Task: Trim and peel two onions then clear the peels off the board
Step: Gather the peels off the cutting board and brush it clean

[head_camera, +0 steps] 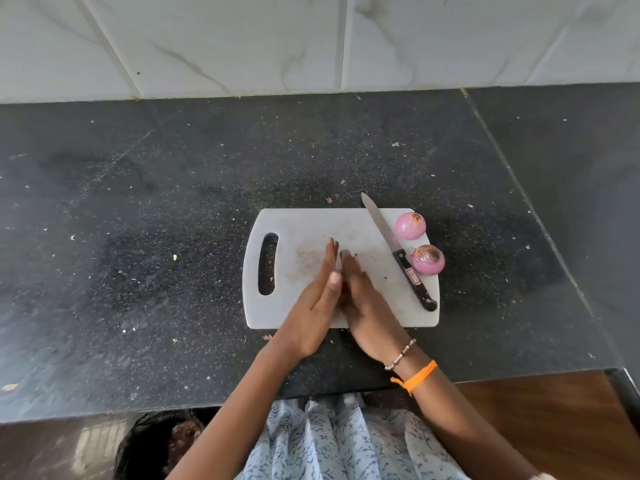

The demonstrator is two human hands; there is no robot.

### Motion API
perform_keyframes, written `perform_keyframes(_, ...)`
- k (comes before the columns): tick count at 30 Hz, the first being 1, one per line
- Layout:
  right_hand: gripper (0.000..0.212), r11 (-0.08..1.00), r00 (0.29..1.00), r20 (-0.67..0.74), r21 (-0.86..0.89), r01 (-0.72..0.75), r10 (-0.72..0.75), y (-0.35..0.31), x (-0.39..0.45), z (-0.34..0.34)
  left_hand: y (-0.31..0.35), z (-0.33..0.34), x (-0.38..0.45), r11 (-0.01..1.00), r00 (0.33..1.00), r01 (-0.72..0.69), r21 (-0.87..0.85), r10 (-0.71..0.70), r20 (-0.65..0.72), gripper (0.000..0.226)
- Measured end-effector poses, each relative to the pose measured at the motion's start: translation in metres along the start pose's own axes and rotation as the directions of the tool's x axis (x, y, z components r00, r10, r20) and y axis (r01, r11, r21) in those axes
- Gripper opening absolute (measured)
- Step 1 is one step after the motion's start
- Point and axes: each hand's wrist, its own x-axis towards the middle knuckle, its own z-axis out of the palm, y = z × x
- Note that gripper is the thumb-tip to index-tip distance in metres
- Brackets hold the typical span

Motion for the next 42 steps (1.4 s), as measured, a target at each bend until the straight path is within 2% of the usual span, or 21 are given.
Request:
perform_keyframes(1, 0.059, 0.993, 0.999, -0.053, 0.114, -0.002, 0.008, -0.001, 0.003, -0.006, 0.002, -0.003, -0.001, 0.999, 0.998, -0.004, -0.045, 0.001, -0.055, 0.086)
perform_keyframes(2, 0.058, 0.99, 0.993, -0.12, 0.144, -0.003, 0.02, 0.0, 0.007, -0.01, 0.003, -0.007, -0.001, 0.999, 0.994, 0.005, -0.033, -0.009, -0.109, 0.083)
perform_keyframes(4, 0.057, 0.996, 0.988, -0.149, -0.064, -0.06, 0.05, 0.008, 0.017, -0.014, -0.001, -0.016, 0.001, 0.989, 0.978, 0.064, 0.133, -0.035, -0.204, 0.078)
perform_keyframes(6, 0.064, 0.931, 0.993, -0.079, -0.349, -0.11, 0.087, 0.016, 0.026, -0.012, -0.011, -0.024, 0.002, 0.921, 0.967, 0.142, 0.363, -0.051, -0.25, 0.082)
perform_keyframes(7, 0.067, 0.898, 0.997, -0.03, -0.434, -0.079, 0.073, 0.017, 0.028, -0.011, -0.015, -0.025, 0.002, 0.878, 0.969, 0.15, 0.455, -0.039, -0.245, 0.088)
perform_keyframes(8, 0.068, 0.883, 0.999, 0.036, -0.47, -0.014, 0.035, 0.017, 0.029, -0.009, -0.019, -0.025, 0.002, 0.839, 0.974, 0.135, 0.527, -0.015, -0.225, 0.094)
perform_keyframes(10, 0.065, 0.901, 0.976, 0.216, -0.417, 0.123, -0.033, 0.012, 0.024, -0.011, -0.021, -0.019, -0.001, 0.789, 0.988, 0.077, 0.609, 0.021, -0.152, 0.094)
perform_keyframes(11, 0.063, 0.933, 0.958, 0.281, -0.327, 0.15, -0.056, 0.009, 0.02, -0.015, -0.019, -0.015, -0.004, 0.801, 0.994, 0.043, 0.598, 0.024, -0.104, 0.087)
perform_keyframes(13, 0.062, 0.975, 0.963, 0.259, -0.184, 0.125, -0.075, 0.009, 0.009, -0.021, -0.013, -0.009, -0.009, 0.872, 0.998, 0.0, 0.49, 0.027, -0.049, 0.08)
perform_keyframes(15, 0.068, 0.939, 0.994, 0.107, -0.339, 0.062, -0.027, 0.016, -0.006, -0.021, -0.011, -0.009, -0.013, 0.913, 0.987, 0.007, 0.409, 0.06, -0.15, 0.086)
perform_keyframes(17, 0.087, 0.827, 0.997, -0.052, -0.556, -0.083, 0.065, 0.019, -0.025, -0.01, -0.014, -0.015, -0.015, 0.928, 0.953, 0.058, 0.368, 0.058, -0.296, 0.092)
perform_keyframes(20, 0.098, 0.741, 0.977, -0.102, -0.638, -0.21, 0.189, 0.015, -0.031, 0.009, -0.017, -0.024, -0.016, 0.931, 0.919, 0.137, 0.338, 0.008, -0.394, 0.096)
perform_keyframes(22, 0.105, 0.734, 0.979, -0.11, -0.65, -0.2, 0.169, 0.006, -0.019, 0.015, -0.017, -0.024, -0.015, 0.926, 0.915, 0.163, 0.34, -0.013, -0.403, 0.093)
perform_keyframes(24, 0.112, 0.742, 0.992, -0.064, -0.659, -0.126, 0.112, -0.001, -0.003, 0.016, -0.017, -0.02, -0.015, 0.924, 0.916, 0.158, 0.348, -0.005, -0.402, 0.1)
perform_keyframes(27, 0.096, 0.832, 0.99, 0.06, -0.549, -0.077, 0.131, -0.008, 0.01, 0.004, -0.017, -0.015, -0.016, 0.927, 0.92, 0.13, 0.352, 0.02, -0.391, 0.105)
perform_keyframes(30, 0.074, 0.895, 0.998, 0.049, -0.446, -0.01, 0.036, -0.012, 0.008, -0.013, -0.016, -0.019, -0.019, 0.943, 0.904, 0.119, 0.31, 0.026, -0.426, 0.09)
perform_keyframes(33, 0.071, 0.834, 0.992, 0.127, -0.544, 0.089, -0.023, -0.013, 0.008, -0.012, -0.016, -0.021, -0.021, 0.958, 0.872, 0.107, 0.264, 0.037, -0.489, 0.076)
perform_keyframes(35, 0.07, 0.785, 0.989, 0.149, -0.61, 0.104, -0.015, -0.016, 0.006, 0.001, -0.015, -0.022, -0.023, 0.96, 0.854, 0.076, 0.269, 0.077, -0.515, 0.071)
perform_keyframes(36, 0.067, 0.764, 0.992, 0.122, -0.636, 0.107, -0.037, -0.017, 0.005, 0.008, -0.014, -0.023, -0.023, 0.959, 0.848, 0.063, 0.276, 0.095, -0.522, 0.069)
perform_keyframes(39, 0.047, 0.729, 0.969, -0.051, -0.669, 0.146, -0.242, -0.011, -0.001, 0.028, -0.013, -0.023, -0.025, 0.958, 0.839, 0.051, 0.283, 0.112, -0.533, 0.065)
perform_keyframes(42, 0.038, 0.705, 0.938, -0.093, -0.685, 0.183, -0.333, -0.009, -0.006, 0.034, -0.014, -0.024, -0.026, 0.95, 0.83, 0.048, 0.31, 0.135, -0.542, 0.063)
